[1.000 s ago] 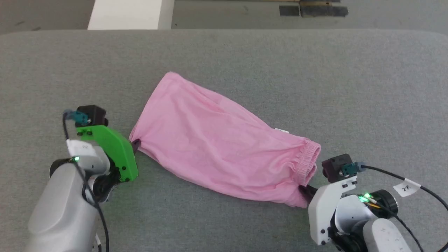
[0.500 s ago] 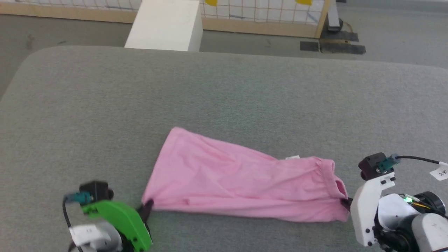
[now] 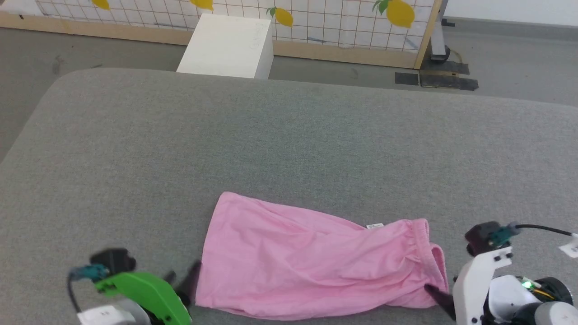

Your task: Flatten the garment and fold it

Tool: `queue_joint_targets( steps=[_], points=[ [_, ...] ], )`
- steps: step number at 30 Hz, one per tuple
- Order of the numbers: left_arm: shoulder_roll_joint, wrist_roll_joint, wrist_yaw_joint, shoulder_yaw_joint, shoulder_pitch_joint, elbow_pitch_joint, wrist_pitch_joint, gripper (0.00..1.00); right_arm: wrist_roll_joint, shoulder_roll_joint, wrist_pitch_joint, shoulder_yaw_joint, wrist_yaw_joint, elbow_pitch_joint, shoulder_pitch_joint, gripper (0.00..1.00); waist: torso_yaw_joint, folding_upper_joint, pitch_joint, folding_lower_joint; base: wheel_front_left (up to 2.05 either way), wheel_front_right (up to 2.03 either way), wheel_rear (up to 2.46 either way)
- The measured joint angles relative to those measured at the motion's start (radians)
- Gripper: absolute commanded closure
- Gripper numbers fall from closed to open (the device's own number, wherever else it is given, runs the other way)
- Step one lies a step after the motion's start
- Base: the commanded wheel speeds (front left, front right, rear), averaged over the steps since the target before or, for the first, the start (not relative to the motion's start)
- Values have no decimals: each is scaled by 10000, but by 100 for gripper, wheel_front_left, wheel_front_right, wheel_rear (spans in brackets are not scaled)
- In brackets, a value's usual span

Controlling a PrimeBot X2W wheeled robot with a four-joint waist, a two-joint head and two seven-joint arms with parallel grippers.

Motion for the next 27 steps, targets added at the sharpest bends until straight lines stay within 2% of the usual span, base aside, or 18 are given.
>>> queue_joint_targets(
  steps=[4, 7, 9, 14, 16, 21, 26, 27],
  points=[
    [261, 497, -36, 562, -592, -458, -1225, 0, -426, 600, -731, -713, 0, -704, 116, 0, -118, 0, -46, 0, 0, 0, 0],
    [550, 1244, -253, 874, -983, -548, -2646, 0, -1039, 1254, -1166, -1022, -2, -999, 112, 0, -217, 0, 2, 0, 0, 0, 0],
    [742, 1931, -458, 1005, -1175, -477, -3923, 0, -1413, 1651, -1404, -1099, -2, -978, 74, 0, -285, 0, 81, 0, 0, 0, 0],
    [685, 2644, -727, 1055, -1396, 244, -6113, 0, -2322, 1944, -1720, -1101, -2, -221, -448, 0, -378, 0, 394, 0, 0, 0, 0],
    [612, 2815, -798, 1011, -1407, 516, -6514, 0, -2696, 1990, -1835, -1131, -2, 234, -698, 0, -390, 0, 557, 0, 0, 0, 0],
    [345, 2989, -968, 1049, -1598, 1051, -6830, 0, -2518, 1988, -1879, -993, -2, 1244, -906, 0, -344, 0, 900, 0, 0, 0, 0],
    [261, 2991, -1085, 1214, -1612, 1358, -6890, 0, -2332, 1952, -2082, -828, -2, 1551, -1018, 0, -277, 0, 1089, 0, 0, 0, 0],
    [234, 2993, -1101, 1246, -1612, 1377, -6915, 0, -2286, 1950, -2104, -821, -4, 1607, -1043, 54, -266, 0, 1098, 0, 0, 0, 0]
  ],
)
